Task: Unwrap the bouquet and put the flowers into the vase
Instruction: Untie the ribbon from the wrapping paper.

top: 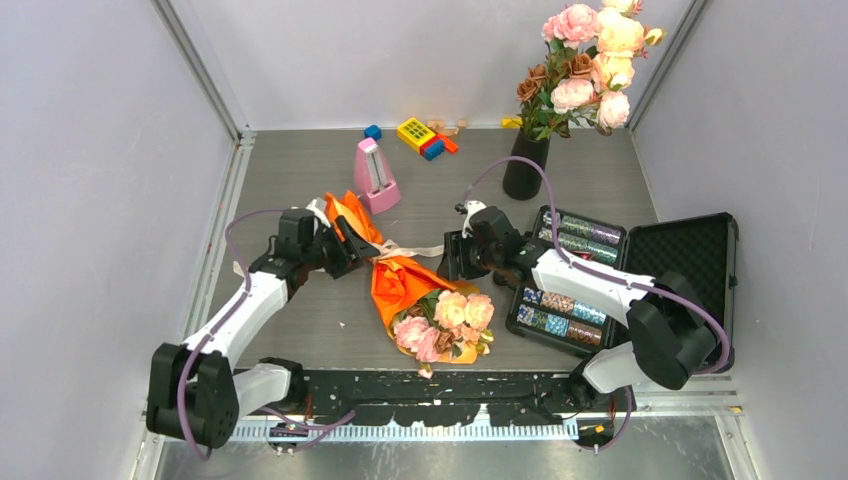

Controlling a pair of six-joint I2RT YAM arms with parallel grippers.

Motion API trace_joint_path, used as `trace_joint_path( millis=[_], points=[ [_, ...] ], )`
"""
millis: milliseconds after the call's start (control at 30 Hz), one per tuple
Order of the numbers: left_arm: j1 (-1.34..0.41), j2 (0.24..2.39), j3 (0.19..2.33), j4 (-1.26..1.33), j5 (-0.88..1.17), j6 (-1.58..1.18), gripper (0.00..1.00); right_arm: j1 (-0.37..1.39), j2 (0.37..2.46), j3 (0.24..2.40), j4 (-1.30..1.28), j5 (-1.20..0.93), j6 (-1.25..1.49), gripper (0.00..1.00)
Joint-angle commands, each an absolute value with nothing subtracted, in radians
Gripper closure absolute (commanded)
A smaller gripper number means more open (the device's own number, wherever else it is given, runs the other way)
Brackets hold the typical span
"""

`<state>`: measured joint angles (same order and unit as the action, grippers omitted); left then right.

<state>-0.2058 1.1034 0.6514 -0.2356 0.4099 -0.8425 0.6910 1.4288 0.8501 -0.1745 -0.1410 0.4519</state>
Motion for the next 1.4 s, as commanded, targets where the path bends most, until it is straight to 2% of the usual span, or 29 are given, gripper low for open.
trace_joint_path(
  millis=[0, 167, 300, 500, 867, 1033, 1267, 1300, 1367],
  points=[
    [-0.215, 1.134, 0.674, -0.123, 0.341, -0.854, 0.43, 0.709, 1.422, 0.856, -0.107, -0.119, 0.474, 0.45],
    [-0.214, 1.149, 0.674, -0.166, 0.268, -0.818, 0.43, 0.713, 1.388, 0.828, -0.098, -0.107, 0.481, 0.46],
    [-0.215, 1.185, 0.669, -0.127, 0.290, -0.828, 0.43, 0.713, 1.369, 0.819, -0.099, -0.100, 0.473, 0.46],
    [-0.215, 1.242, 0.697, -0.113, 0.330, -0.817, 0.51, 0.713, 1.352, 0.811, -0.102, -0.097, 0.468, 0.45],
    [-0.215, 1.264, 0.696, -0.077, 0.343, -0.827, 0.75, 0.713, 1.340, 0.795, -0.107, -0.081, 0.468, 0.48],
    [-0.215, 1.278, 0.715, -0.076, 0.350, -0.821, 0.76, 0.713, 1.343, 0.797, -0.110, -0.083, 0.464, 0.51],
    [-0.215, 1.324, 0.733, -0.076, 0.364, -0.819, 0.71, 0.713, 1.334, 0.793, -0.117, -0.080, 0.460, 0.51],
    [-0.215, 1.328, 0.734, -0.071, 0.368, -0.820, 0.71, 0.713, 1.332, 0.793, -0.118, -0.079, 0.459, 0.51],
    [-0.215, 1.333, 0.742, -0.066, 0.379, -0.818, 0.79, 0.713, 1.330, 0.797, -0.121, -0.079, 0.458, 0.51]
  ],
)
